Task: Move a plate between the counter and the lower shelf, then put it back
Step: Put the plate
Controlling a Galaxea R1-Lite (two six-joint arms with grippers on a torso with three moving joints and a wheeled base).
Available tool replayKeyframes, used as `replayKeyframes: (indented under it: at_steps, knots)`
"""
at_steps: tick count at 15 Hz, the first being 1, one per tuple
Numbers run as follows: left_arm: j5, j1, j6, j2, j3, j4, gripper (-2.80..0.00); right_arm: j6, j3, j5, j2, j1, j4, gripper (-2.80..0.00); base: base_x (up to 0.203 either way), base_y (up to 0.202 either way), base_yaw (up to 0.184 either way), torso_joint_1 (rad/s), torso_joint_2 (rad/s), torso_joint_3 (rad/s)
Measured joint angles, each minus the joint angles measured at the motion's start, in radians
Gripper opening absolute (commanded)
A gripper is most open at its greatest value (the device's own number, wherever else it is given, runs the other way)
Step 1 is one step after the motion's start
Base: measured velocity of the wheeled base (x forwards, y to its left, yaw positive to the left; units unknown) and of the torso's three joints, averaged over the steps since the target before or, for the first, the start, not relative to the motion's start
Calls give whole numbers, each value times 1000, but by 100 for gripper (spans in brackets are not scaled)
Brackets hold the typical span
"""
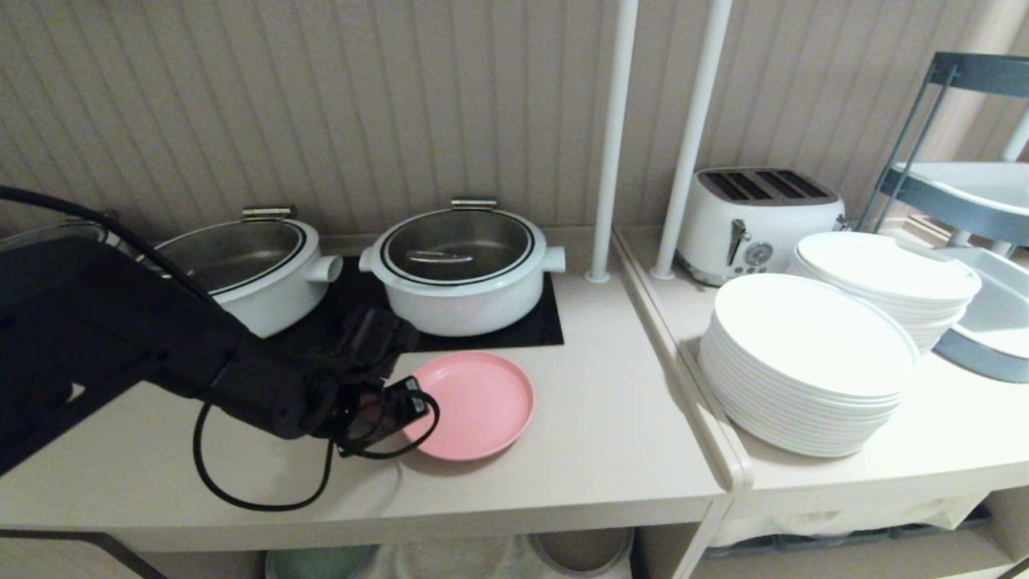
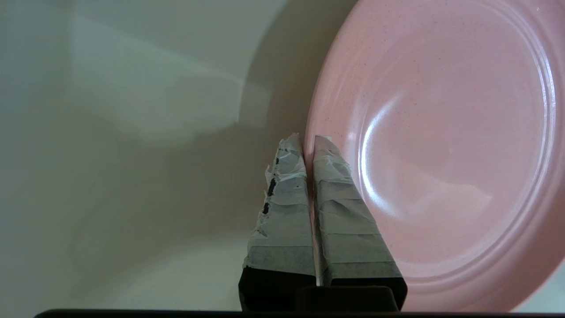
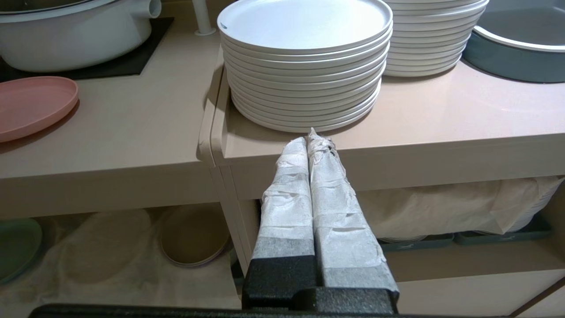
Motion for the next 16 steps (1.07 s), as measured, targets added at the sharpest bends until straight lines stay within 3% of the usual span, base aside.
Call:
replayKeyframes:
  at_steps: [7, 8, 16]
  knots:
    - [-1, -15, 0, 3, -4, 1, -280, 0, 0, 0, 0, 0, 0, -280, 0, 0, 0, 0, 0, 0]
    - [-2, -15, 0, 3, -5, 1, 0, 0, 0, 0, 0, 0, 0, -280, 0, 0, 0, 0, 0, 0]
    - [7, -15, 0, -16, -4, 2, 0, 0, 0, 0, 0, 0, 0, -280, 0, 0, 0, 0, 0, 0]
